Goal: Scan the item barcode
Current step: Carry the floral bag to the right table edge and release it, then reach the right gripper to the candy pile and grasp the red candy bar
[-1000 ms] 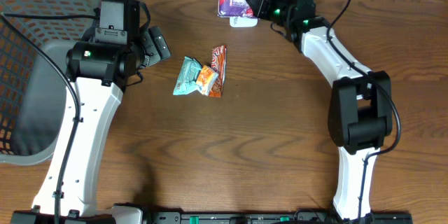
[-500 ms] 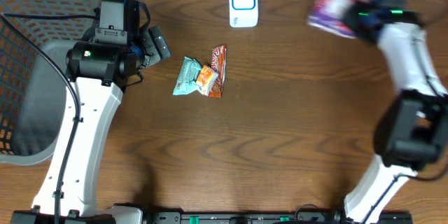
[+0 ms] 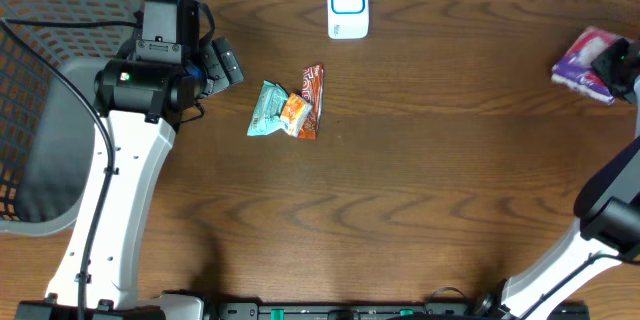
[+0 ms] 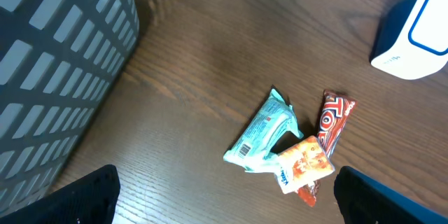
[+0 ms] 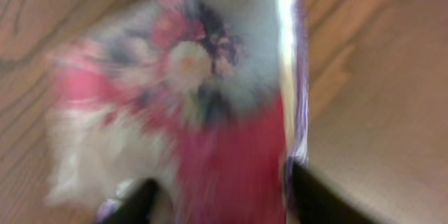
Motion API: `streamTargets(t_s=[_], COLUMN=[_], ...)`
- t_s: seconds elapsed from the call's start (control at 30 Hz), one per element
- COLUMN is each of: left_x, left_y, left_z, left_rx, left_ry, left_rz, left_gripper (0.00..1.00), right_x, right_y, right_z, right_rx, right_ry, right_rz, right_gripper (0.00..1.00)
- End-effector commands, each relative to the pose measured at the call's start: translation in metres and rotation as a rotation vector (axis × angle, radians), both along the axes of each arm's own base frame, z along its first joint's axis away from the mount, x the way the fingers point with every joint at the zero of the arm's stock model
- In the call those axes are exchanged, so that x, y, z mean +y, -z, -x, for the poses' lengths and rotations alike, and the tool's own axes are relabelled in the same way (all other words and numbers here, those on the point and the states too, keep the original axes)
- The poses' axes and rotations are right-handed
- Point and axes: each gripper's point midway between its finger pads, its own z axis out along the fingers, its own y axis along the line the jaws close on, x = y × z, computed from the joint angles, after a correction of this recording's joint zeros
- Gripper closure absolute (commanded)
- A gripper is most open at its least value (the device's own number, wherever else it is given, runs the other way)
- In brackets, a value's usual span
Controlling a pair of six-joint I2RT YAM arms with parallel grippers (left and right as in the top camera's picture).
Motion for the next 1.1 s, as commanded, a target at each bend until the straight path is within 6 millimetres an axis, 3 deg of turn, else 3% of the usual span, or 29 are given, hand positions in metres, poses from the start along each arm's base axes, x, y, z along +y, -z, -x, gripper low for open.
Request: streamTargets(t_s=[0.0,0.07,0.17,0.3,0.4,0.5,0.57,0.77,0.93,1.07], left_x=[0.002,0.002,0.002,0.002,0.002,0.002,0.002,0.002,0.002,0.002], left_y=[0.000,0.000,0.000,0.000,0.000,0.000,0.000,0.000,0.000,0.000], left_z=[-0.001,-0.001,-0.001,-0.001,-0.001,-0.001,-0.001,-0.001,-0.001,-0.001], left_rx=[0.000,0.000,0.000,0.000,0.000,0.000,0.000,0.000,0.000,0.000], left_ry=[-0.014,-0.014,-0.014,-0.014,-0.014,-0.014,-0.014,-0.014,-0.014,-0.014], left_rz=[0.000,0.000,0.000,0.000,0.000,0.000,0.000,0.000,0.000,0.000], left_gripper=[0.02,0.02,0.02,0.02,0.02,0.02,0.02,0.02,0.02,0.02], right_x=[0.028,0.032,0.038,0.071,0.132,0.199,0.241,0.348,0.412,0.444], right_y=[0.010,-0.005,-0.043,-0.113,-0.163,-0.189,-0.189,-0.143,-0.106,-0.081], right_z=[-0.018,-0.021,-0.025,-0.034,-0.035,-0.026,-0.016,0.020,0.045,0.060], right_rx=[-0.054,-0.075,-0.118,-0.250,-0.382,-0.445,-0.421,-0.182,-0.028,0.070], right_ry=[-0.136,-0.176,-0.207,-0.329,-0.537,-0.729,-0.830,-1.026,-1.145,-1.196], right_rz=[-0.124,-0.106,-0.068,-0.056,-0.136,-0.253,-0.319,-0.428,-0.383,-0.248], right_gripper=[0.29,0.28,0.27,0.25,0.24,0.15,0.10,0.01,0.01,0.01])
